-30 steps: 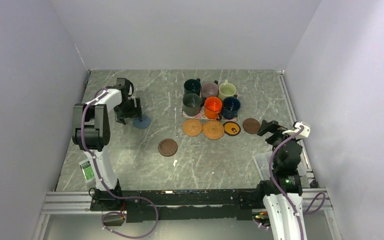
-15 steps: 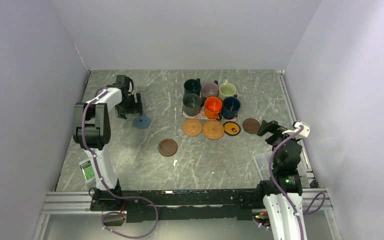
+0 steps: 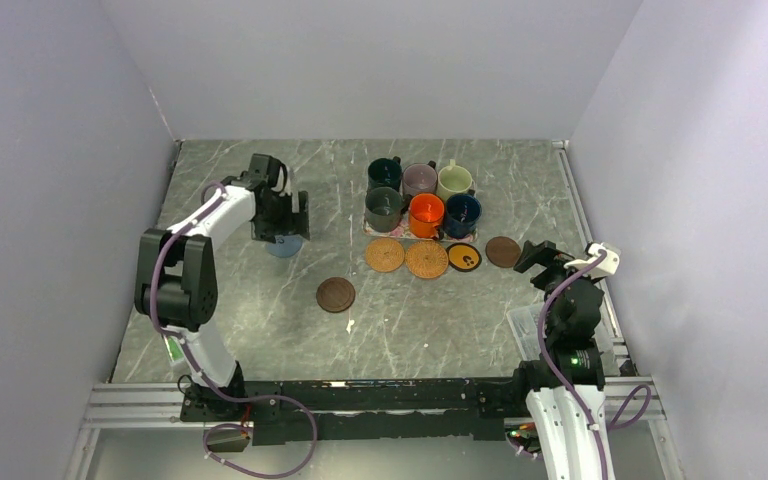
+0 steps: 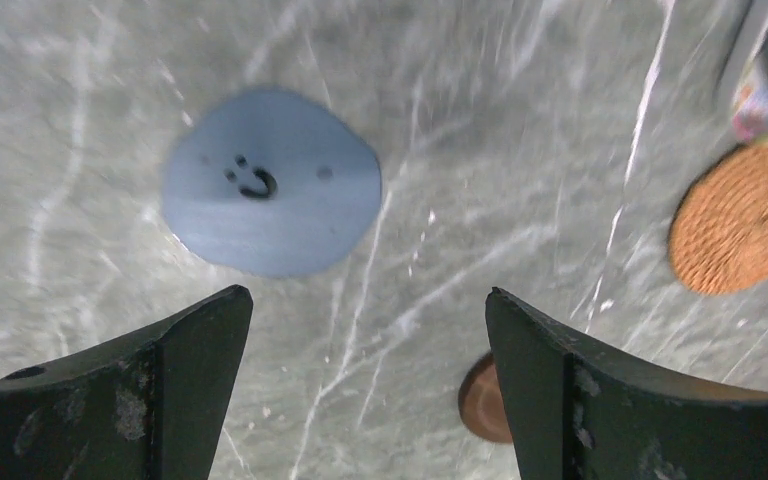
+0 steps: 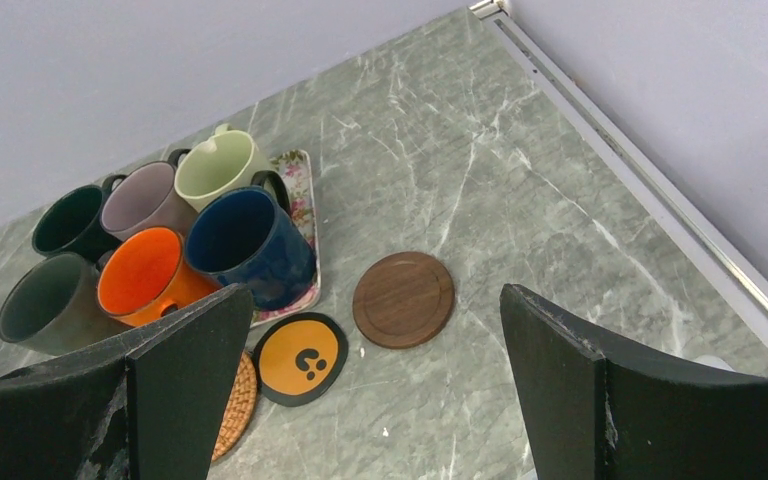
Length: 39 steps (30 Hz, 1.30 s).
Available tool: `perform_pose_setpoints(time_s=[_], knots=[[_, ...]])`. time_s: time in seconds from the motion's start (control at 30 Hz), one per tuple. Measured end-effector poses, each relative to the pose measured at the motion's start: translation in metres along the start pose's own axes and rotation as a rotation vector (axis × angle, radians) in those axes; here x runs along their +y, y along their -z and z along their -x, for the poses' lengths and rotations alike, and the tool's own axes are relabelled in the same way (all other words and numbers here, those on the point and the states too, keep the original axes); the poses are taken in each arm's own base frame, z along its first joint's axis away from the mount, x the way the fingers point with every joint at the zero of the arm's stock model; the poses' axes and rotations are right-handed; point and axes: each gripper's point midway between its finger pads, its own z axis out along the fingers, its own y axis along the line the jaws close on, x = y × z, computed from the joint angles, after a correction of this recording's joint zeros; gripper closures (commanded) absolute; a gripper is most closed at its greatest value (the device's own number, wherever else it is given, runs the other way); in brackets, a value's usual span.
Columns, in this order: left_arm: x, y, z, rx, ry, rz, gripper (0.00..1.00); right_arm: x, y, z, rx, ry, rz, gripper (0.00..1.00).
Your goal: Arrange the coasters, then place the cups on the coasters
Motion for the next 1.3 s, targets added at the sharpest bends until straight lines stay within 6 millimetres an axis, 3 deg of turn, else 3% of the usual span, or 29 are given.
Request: perform_pose_setpoints(time_s=[0.17, 0.53, 0.87, 1.3], knots=[[0.008, -0.007, -0.043, 0.128, -0.023, 0.032, 0.06, 0.000, 0.000, 0.000, 0.001, 0.000, 0.000, 0.00], [0.019, -0.031, -0.065, 0.236, -0.032, 0.094, 0.06, 0.000, 0.000, -0.001, 0.002, 0.000, 0.000, 0.00], [0.027, -0.038, -0.055, 0.234, -0.042, 0.153, 0.13, 0.000, 0.000, 0.000, 0.002, 0.000, 0.001, 0.00], [0.037, -0.042, -0.046, 0.225, -0.045, 0.198, 0.14, 0.001, 0.000, -0.001, 0.003, 0.000, 0.006, 0.00]])
